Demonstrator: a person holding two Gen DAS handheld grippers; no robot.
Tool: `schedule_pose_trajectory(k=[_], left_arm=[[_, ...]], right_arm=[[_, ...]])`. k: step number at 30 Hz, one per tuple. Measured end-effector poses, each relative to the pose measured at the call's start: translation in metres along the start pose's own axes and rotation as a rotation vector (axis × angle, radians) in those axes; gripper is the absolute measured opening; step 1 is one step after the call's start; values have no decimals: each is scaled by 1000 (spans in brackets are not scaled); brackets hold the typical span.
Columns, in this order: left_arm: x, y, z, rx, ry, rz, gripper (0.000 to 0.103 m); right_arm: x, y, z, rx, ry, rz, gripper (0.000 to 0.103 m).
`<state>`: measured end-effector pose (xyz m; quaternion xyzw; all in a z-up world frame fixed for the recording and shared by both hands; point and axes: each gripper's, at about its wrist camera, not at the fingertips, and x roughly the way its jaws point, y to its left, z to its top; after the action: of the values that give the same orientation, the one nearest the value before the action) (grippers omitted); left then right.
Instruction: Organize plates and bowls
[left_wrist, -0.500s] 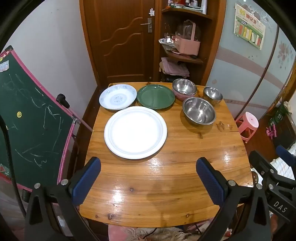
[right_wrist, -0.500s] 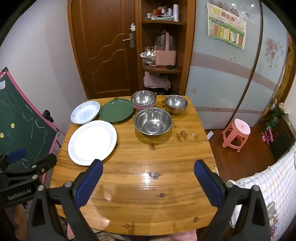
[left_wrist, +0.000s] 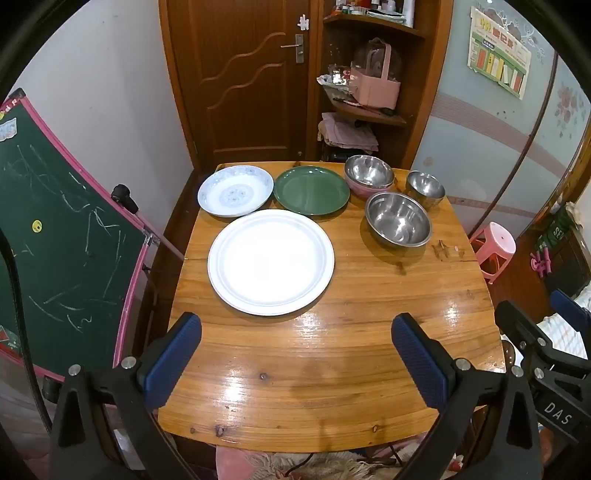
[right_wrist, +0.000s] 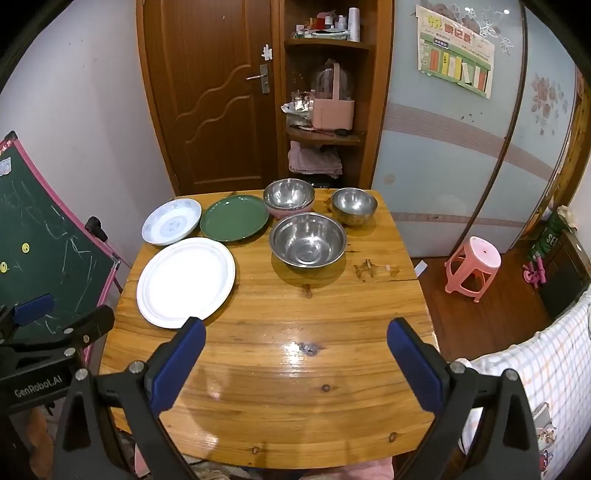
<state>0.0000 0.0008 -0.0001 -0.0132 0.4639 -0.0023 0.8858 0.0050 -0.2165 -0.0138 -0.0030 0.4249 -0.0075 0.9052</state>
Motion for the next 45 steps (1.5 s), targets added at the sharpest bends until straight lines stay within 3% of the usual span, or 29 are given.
schedule_pose_trajectory(k=[25, 34, 45], left_arm=[[4, 1, -13, 1, 1, 0, 102], [10, 15, -3, -10, 8, 18, 102], [-21, 63, 49, -24, -151, 108, 102]], right_arm=[[6, 4, 0, 3, 4, 4, 99], [6, 14, 5, -18, -17, 4, 99], [1, 38, 46, -102, -107, -12, 99]])
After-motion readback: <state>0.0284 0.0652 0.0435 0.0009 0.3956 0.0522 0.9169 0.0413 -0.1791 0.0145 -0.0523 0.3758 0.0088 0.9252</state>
